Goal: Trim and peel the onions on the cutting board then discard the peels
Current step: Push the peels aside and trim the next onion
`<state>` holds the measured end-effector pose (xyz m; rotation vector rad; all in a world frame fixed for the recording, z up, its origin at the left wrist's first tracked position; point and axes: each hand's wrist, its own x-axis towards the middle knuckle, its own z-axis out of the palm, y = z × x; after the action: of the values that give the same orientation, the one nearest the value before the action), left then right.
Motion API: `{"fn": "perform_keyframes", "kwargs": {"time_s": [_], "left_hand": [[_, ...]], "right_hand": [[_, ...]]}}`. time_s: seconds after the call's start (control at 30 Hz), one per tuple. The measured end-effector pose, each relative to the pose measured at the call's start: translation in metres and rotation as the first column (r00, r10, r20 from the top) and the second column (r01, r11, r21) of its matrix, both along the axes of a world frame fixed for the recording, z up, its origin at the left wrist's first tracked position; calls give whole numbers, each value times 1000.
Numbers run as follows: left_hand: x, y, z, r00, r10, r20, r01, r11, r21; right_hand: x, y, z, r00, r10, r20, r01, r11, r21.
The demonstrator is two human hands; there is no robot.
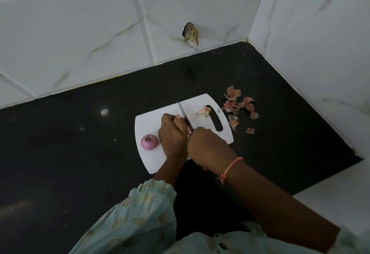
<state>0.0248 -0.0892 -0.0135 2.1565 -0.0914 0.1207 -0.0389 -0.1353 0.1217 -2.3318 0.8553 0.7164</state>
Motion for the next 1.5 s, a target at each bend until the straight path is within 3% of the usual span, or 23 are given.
{"fn": "perform_keyframes", "kwargs": {"time_s": [0.33,0.5,0.73,1.1,1.3,1.5], "left_hand": [[2,-1,-6,1000,19,16,-19,1000,-1],[2,-3,-9,999,37,13,-37,999,-6],[4,-5,-12,998,54,22,-54,998,-13],[3,-1,-12,998,34,58,-31,998,-52],[3,1,-10,997,25,69,-19,997,-80],[4,6,-14,998,26,48,-19,990,-142]], "right_hand": [[-9,1,-11,993,-54,102,49,998,48],[-14,2,-17,996,-39,77,36,999,38],[-28,2,-19,976,-34,217,31,999,18],[-38,0,-54,969,47,242,-22,994,-103],[-57,-12,-77,985,111,134,-88,982,-168],[-71,-49,-83,958,-42,283,118,959,-258]]}}
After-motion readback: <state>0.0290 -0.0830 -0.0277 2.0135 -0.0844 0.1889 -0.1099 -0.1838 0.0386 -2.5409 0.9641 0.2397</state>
